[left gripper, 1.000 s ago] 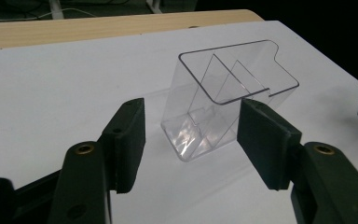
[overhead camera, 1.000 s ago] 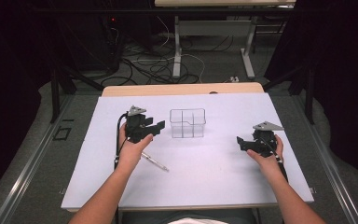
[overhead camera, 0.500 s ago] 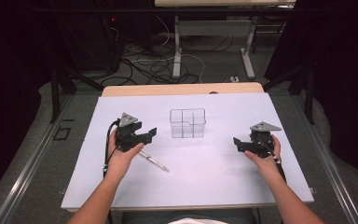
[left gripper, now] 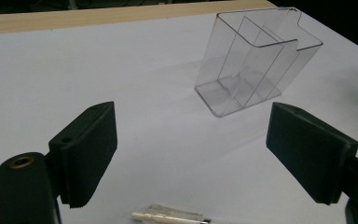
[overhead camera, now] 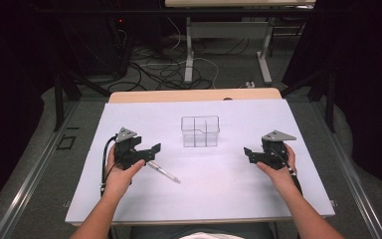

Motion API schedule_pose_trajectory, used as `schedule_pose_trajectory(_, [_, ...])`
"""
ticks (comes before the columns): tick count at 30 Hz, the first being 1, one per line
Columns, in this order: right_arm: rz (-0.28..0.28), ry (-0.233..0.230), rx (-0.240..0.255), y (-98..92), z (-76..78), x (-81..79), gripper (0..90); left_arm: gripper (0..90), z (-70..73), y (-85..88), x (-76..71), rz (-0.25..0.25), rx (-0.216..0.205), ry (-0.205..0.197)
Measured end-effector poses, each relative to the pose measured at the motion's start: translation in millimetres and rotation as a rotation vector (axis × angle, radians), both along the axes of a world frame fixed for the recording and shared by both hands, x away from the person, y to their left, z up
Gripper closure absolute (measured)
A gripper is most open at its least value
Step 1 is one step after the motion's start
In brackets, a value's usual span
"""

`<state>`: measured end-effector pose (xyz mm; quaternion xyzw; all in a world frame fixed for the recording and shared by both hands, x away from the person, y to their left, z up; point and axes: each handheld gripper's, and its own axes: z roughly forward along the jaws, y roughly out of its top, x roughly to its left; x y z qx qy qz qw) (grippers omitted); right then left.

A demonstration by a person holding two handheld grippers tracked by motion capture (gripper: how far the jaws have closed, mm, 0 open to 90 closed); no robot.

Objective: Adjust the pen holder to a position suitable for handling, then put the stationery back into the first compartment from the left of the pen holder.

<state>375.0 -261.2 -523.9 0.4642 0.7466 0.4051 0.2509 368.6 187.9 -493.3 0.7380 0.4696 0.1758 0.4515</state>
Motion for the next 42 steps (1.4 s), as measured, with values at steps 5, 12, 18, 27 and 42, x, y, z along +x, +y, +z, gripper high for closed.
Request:
schedule_pose_trajectory(5, [0.037, 0.024, 0.009, 9.8, -0.1, -0.4, 21.9, 16.1, -0.6, 4.6, 0.8, 0.010, 0.013, 0.010])
schedule_pose_trajectory(12, [0.105, 0.033, 0.016, 31.7, 2.0, -3.4, 24.1, 16.0, -6.0, 8.8, 2.1, 0.043, 0.000, 0.004])
schedule_pose_trajectory(18, [0.158, 0.039, -0.004, 47.6, 1.4, -3.6, 25.3, 12.3, -10.2, 11.0, 3.8, 0.057, -0.004, 0.016])
schedule_pose_trajectory(27, [0.212, 0.034, -0.005, 67.0, 3.9, -1.2, 29.5, 5.1, -10.9, 17.0, 5.4, 0.079, -0.037, 0.024])
schedule_pose_trajectory(42, [0.366, 0.121, 0.021, 119.3, 0.2, -0.5, 39.1, 0.1, -10.0, 23.7, 4.9, 0.088, -0.024, 0.004])
